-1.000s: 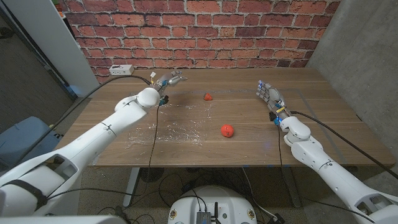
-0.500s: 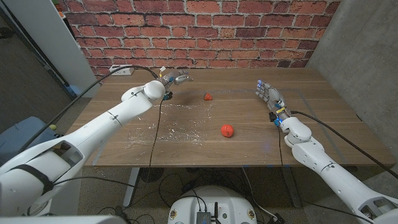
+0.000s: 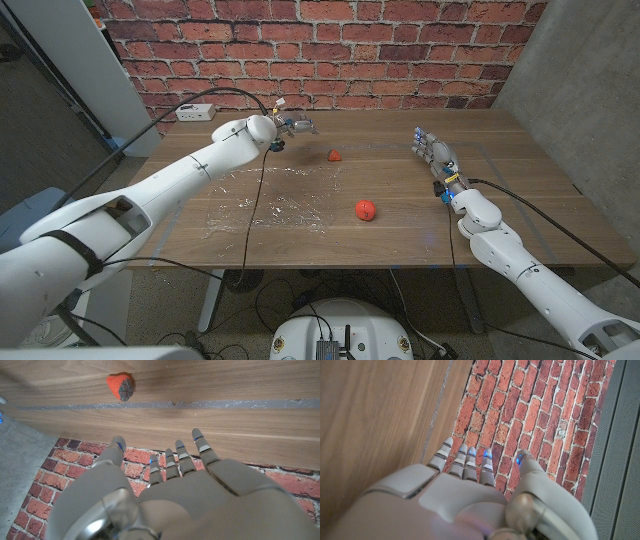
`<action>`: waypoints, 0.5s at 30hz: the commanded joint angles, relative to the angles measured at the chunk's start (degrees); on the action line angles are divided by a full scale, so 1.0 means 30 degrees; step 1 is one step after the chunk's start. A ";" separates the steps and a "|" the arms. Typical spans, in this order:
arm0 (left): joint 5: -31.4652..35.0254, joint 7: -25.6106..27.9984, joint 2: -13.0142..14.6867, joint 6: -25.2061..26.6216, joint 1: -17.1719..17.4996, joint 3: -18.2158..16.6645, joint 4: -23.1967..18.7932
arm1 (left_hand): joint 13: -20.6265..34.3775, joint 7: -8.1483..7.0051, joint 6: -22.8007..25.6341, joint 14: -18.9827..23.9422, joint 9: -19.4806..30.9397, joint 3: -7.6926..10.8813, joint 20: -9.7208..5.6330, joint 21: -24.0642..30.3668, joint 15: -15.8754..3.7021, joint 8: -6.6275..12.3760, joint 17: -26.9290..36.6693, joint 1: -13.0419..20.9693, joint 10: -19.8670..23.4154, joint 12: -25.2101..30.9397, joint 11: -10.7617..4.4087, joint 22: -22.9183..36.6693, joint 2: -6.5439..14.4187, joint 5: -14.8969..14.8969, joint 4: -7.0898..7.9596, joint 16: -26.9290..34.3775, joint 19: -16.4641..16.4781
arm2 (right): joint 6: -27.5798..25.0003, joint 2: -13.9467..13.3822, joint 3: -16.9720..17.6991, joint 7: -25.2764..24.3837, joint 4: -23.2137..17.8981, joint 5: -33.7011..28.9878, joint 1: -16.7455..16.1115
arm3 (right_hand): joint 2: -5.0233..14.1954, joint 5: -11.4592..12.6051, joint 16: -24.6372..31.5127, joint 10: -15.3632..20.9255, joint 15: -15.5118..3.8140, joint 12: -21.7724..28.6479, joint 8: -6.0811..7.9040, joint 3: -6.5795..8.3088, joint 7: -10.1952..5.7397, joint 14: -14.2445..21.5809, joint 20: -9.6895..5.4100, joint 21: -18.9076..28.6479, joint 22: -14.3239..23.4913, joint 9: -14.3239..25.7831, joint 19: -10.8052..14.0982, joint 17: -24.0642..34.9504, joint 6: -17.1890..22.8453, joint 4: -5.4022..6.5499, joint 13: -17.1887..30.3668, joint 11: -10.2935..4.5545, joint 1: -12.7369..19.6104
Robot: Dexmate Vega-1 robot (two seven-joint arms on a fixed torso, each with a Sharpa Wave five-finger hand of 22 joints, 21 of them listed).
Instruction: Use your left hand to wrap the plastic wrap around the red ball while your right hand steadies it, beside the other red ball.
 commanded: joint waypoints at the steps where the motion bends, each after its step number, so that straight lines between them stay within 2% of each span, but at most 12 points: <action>1: 0.1857 -0.2373 -0.0876 0.1016 -0.2095 0.1979 0.1207 | -0.0052 -0.0092 0.0573 0.0325 -0.0015 0.0066 0.0041 0.0177 -0.0005 0.0113 -0.0031 0.0603 0.0682 0.0205 -0.0055 -0.0020 -0.0067 -0.0124 -0.0177 0.0091 0.0361 | 0.0301 0.0086 0.0078 0.0060 0.0274 -0.0016 -0.0007 | -0.0081 0.0091 0.0007 0.0059 0.0075 -0.0006 -0.0023 0.0020 0.0004 0.0025 0.0153 0.0068 0.0099 0.0067 0.0024 0.0034 0.0141 -0.0118 0.0079 -0.0054 0.0000; 2: 0.1979 -0.2564 -0.0963 0.1051 -0.2246 0.2128 0.1332 | -0.0112 -0.0049 0.0952 0.0572 -0.0035 0.0035 0.0091 0.0209 -0.0075 0.0183 -0.0051 0.0914 0.1141 0.0332 -0.0252 -0.0047 -0.0177 -0.0147 -0.0185 0.0150 0.0503 | 0.0327 0.0085 0.0095 0.0042 0.0275 -0.0017 -0.0025 | -0.0080 0.0090 0.0008 0.0074 0.0077 -0.0004 -0.0024 0.0020 -0.0012 0.0026 0.0157 0.0067 0.0099 0.0066 0.0020 0.0038 0.0147 -0.0118 0.0080 -0.0018 -0.0002; 4: 0.2189 -0.2771 -0.1120 0.1011 -0.2453 0.2335 0.1561 | -0.0202 -0.0170 0.1514 0.0993 -0.0061 -0.0047 -0.0197 0.0343 -0.0295 0.0275 -0.0082 0.1383 0.1628 0.0438 -0.0380 -0.0094 -0.0447 -0.0159 -0.0222 0.0236 0.0953 | 0.0401 0.0083 0.0125 0.0040 0.0284 -0.0015 -0.0059 | -0.0080 0.0089 0.0015 0.0072 0.0085 -0.0008 -0.0026 0.0020 -0.0014 0.0039 0.0160 0.0066 0.0099 0.0065 0.0015 0.0042 0.0147 -0.0120 0.0081 -0.0025 -0.0004; 8: 0.2693 -0.3171 -0.1435 0.1063 -0.2878 0.2783 0.1910 | -0.0335 -0.0002 0.1951 0.1569 -0.0082 -0.0139 0.0101 0.0570 -0.0299 0.0234 -0.0104 0.2229 0.2181 0.0507 -0.0404 -0.0165 -0.0721 -0.0118 -0.0214 0.0316 0.1735 | 0.0516 0.0107 0.0177 0.0006 0.0317 0.0001 -0.0125 | -0.0082 0.0087 0.0010 0.0074 0.0102 -0.0016 -0.0030 0.0019 -0.0027 0.0023 0.0152 0.0070 0.0100 0.0063 0.0021 0.0051 0.0150 -0.0125 0.0082 -0.0034 -0.0007; 15: 0.4177 -0.3854 -0.2168 0.1514 -0.3788 0.4022 0.2535 | -0.0488 -0.0241 0.3284 0.2320 -0.0100 -0.0410 0.0050 0.0649 -0.0811 0.0440 -0.0108 0.3285 0.2977 0.0609 -0.0641 -0.0233 -0.1232 -0.0067 -0.0190 0.0404 0.2222 | 0.0818 0.0170 0.0267 0.0062 0.0457 0.0067 -0.0230 | -0.0080 0.0084 0.0016 0.0068 0.0069 -0.0030 -0.0032 0.0020 -0.0004 0.0030 0.0166 0.0070 0.0100 0.0060 0.0017 0.0064 0.0164 -0.0132 0.0083 -0.0034 -0.0011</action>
